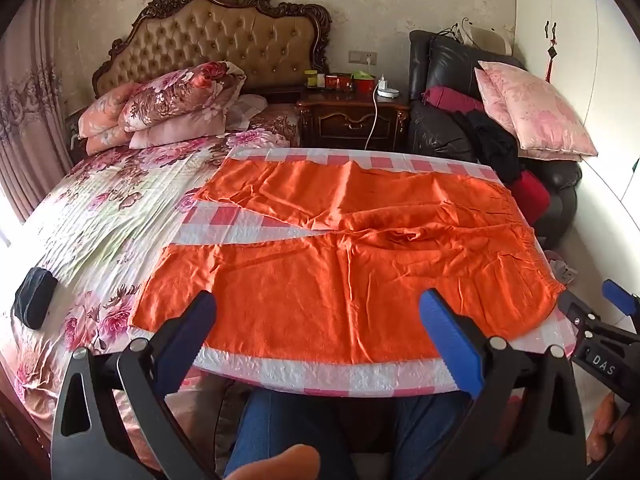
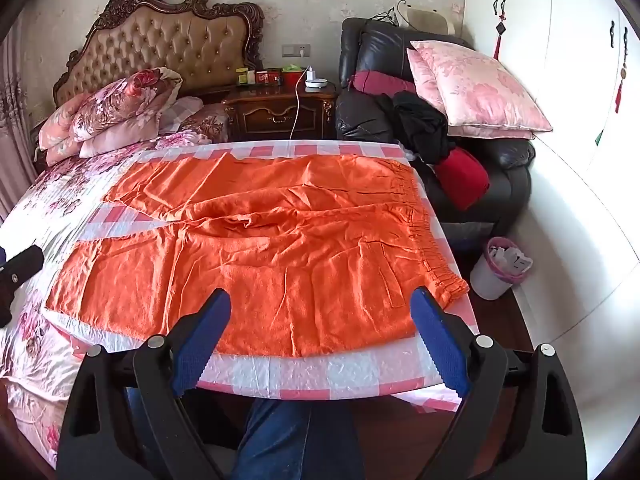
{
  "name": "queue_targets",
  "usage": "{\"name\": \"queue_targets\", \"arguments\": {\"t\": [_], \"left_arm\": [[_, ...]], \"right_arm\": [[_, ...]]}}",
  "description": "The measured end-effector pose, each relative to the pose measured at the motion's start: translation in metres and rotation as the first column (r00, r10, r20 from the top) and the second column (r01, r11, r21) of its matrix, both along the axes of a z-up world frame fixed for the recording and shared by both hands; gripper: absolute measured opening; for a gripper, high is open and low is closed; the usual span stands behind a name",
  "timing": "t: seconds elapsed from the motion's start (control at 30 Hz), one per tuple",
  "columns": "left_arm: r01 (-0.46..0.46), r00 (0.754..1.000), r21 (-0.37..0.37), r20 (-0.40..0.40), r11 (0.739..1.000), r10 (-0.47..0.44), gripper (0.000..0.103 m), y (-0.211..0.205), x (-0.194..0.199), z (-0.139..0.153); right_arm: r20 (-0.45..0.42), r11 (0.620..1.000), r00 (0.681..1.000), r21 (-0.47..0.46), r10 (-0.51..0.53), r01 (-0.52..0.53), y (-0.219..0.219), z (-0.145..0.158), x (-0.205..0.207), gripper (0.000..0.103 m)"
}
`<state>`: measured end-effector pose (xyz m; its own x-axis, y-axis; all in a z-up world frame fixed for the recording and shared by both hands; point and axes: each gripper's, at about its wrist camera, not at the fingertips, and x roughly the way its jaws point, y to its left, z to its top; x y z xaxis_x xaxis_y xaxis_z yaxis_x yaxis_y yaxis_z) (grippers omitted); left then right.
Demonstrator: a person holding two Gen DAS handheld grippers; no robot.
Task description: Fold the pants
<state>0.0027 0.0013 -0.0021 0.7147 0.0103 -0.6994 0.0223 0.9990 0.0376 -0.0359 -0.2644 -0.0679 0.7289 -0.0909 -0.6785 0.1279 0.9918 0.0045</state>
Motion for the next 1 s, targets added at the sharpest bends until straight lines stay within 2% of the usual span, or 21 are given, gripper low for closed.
{"name": "queue_targets", "arguments": {"t": [0.03, 0.07, 0.13, 1.0], "left_arm": [[-0.002, 1.000, 0.009, -0.005, 1.000, 0.002, 0.101, -0.0012, 0.0014, -0.0006], [0.001, 1.000, 0.024, 0.029, 1.000, -0.002, 0.101, -0.0051, -0.0043, 0.0004], [0.005, 1.000, 0.004, -0.004, 1.000, -0.005, 0.101, -0.0032, 0.0005, -0.0023], [0.004, 1.000, -0.009, 0.009, 1.000, -0.004, 0.101, -0.0036, -0.0031, -0.0024]], "right_arm": [[0.000, 1.000, 1.000, 0.002, 0.000, 0.000, -0.0001, 0.0003, -0.0003, 0.088], [-0.003, 1.000, 1.000, 0.006, 0.001, -0.001, -0.0002, 0.0003, -0.0002, 0.088], [-0.003, 1.000, 1.000, 0.007, 0.002, -0.002, -0.0003, 0.0007, -0.0006, 0.088], [-0.007, 1.000, 1.000, 0.010, 0.003, -0.003, 0.0005, -0.0006, -0.0009, 0.088]]}}
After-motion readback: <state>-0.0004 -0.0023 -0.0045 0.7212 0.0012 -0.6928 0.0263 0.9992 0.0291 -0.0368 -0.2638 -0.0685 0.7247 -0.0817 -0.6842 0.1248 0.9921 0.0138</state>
